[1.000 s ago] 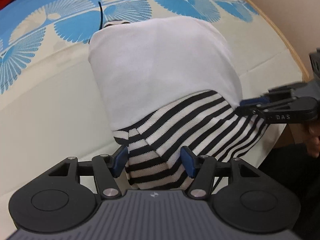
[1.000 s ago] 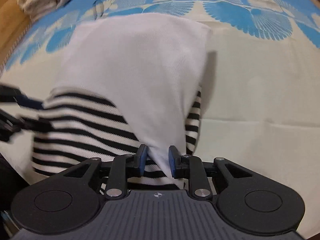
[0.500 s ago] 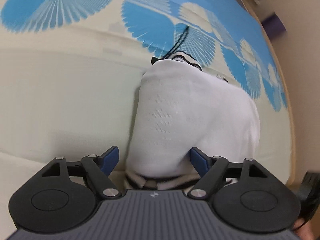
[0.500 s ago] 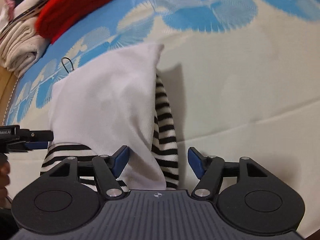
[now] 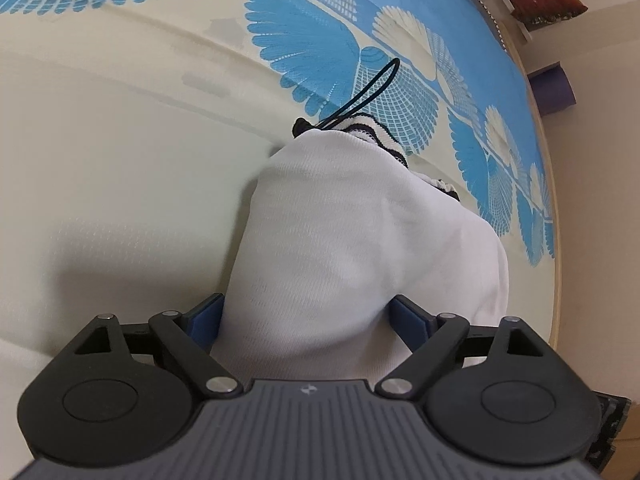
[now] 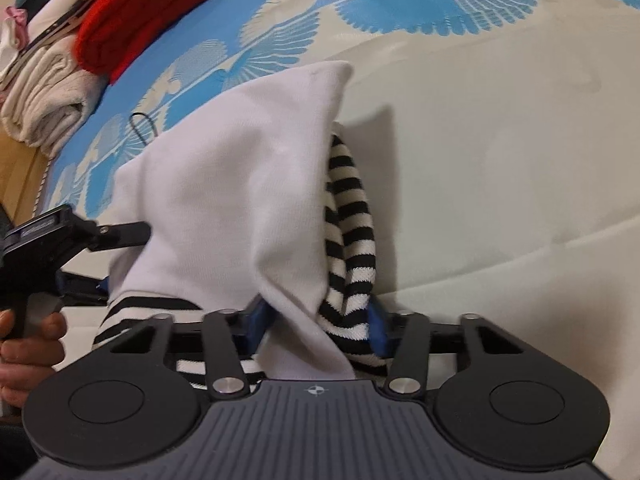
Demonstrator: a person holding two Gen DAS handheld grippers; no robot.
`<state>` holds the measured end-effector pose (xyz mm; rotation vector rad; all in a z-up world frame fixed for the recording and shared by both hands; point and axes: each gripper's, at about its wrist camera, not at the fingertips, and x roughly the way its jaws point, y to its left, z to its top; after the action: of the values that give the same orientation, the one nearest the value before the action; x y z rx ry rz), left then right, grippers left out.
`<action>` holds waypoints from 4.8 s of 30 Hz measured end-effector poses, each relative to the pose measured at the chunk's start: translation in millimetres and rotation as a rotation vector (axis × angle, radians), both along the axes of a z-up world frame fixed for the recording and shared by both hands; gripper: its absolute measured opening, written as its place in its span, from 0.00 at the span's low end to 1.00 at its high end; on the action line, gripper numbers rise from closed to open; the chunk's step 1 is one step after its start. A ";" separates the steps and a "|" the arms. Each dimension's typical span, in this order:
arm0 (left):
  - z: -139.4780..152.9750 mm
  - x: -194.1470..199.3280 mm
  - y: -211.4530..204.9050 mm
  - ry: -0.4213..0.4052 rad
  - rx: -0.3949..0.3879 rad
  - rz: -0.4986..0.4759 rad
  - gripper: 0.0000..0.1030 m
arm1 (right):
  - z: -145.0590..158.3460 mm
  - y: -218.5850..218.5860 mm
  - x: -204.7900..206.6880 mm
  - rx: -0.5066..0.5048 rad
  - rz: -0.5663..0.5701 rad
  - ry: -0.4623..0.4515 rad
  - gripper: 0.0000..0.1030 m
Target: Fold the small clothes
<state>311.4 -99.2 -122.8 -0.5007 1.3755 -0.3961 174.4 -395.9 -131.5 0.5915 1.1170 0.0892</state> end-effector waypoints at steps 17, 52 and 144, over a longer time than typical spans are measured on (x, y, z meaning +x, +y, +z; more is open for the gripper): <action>46.5 -3.9 13.1 -0.191 0.036 -0.074 0.38 | 18.0 21.1 5.0 -0.017 -0.023 -0.083 0.18; 29.5 -35.4 77.0 -0.234 0.462 -0.298 0.76 | 16.8 94.7 35.6 -0.044 0.005 0.032 0.04; 103.9 -272.7 70.1 -0.638 0.479 0.040 0.90 | 113.1 207.0 -138.0 -0.485 0.115 -0.431 0.88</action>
<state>38.7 -29.2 -18.9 0.0079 0.7945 -0.1573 36.4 -188.9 -18.4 0.0636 0.7125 0.0395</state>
